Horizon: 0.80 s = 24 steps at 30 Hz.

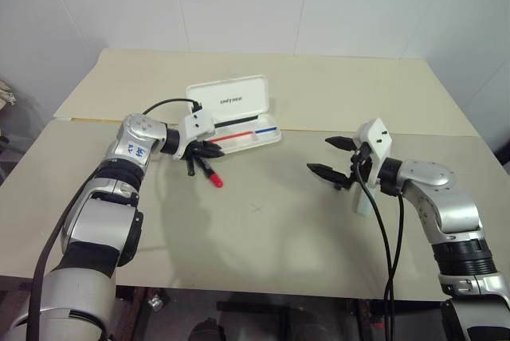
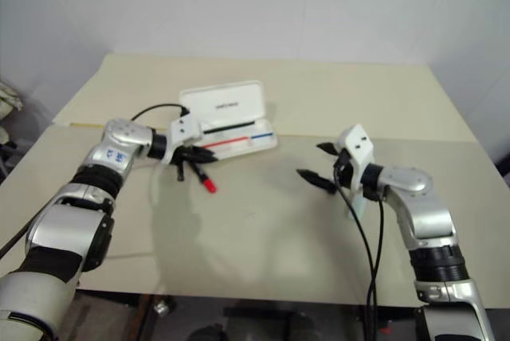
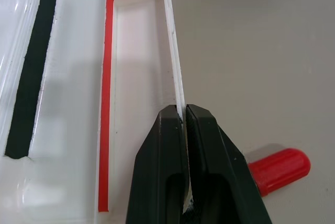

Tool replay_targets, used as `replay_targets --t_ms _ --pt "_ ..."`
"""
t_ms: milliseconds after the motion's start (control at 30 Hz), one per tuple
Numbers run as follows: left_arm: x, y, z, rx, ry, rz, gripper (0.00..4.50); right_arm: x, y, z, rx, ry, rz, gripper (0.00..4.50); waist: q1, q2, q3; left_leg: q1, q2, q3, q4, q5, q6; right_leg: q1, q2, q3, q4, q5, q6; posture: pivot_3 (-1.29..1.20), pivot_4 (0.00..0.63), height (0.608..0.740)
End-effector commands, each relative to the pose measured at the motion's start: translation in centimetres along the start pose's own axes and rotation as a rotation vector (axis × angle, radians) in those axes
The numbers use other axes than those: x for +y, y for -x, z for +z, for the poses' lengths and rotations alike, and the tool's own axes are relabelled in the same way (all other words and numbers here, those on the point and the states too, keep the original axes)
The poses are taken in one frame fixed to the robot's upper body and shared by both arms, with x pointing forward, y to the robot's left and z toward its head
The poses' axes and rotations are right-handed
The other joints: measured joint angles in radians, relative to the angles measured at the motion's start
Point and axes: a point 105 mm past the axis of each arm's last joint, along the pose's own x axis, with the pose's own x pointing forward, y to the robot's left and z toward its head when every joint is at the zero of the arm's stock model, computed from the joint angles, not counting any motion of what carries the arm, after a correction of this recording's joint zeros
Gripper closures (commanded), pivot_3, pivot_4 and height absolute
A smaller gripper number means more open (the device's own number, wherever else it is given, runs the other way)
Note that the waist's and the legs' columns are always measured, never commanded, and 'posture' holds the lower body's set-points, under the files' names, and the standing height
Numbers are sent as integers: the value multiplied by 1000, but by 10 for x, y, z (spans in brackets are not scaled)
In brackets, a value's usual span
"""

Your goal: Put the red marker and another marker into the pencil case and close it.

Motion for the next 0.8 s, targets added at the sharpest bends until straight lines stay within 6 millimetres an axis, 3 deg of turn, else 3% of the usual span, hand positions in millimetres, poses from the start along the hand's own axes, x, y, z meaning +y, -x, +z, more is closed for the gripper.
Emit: replay_targets --t_ms 33,167,300,433,700,800 --pt "6 11 40 -100 -133 0 4476 -5 1 12 -29 52 5 0 5 0 0 0 0 0 0 0 0 0 0 0 0 0 0 0 150 740" --pt "-11 15 52 -133 -190 -47 4476 -7 5 12 -16 64 25 0 6 0 0 0 0 1 0 1 -2 0 0 1 -1 0 0 0 150 740" --pt "-40 17 52 -131 -204 -83 4476 -13 15 14 -14 71 50 0 2 1 0 1 0 3 0 1 -2 0 0 3 -1 0 0 0 150 740" --pt "-68 14 36 -62 -220 -101 4476 -12 31 20 -2 86 121 0 6 1 0 1 0 3 1 1 -1 0 0 4 1 0 1 0 150 740" --pt "-101 3 23 -12 -222 -82 4476 -4 62 19 57 83 251 0 10 1 0 3 -1 7 2 -1 2 0 0 10 -1 2 4 0 150 740" --pt "-114 -2 17 3 -241 -74 4476 9 74 14 74 76 310 0 10 1 0 4 -1 8 2 -2 3 0 1 11 -3 2 4 0 150 740"
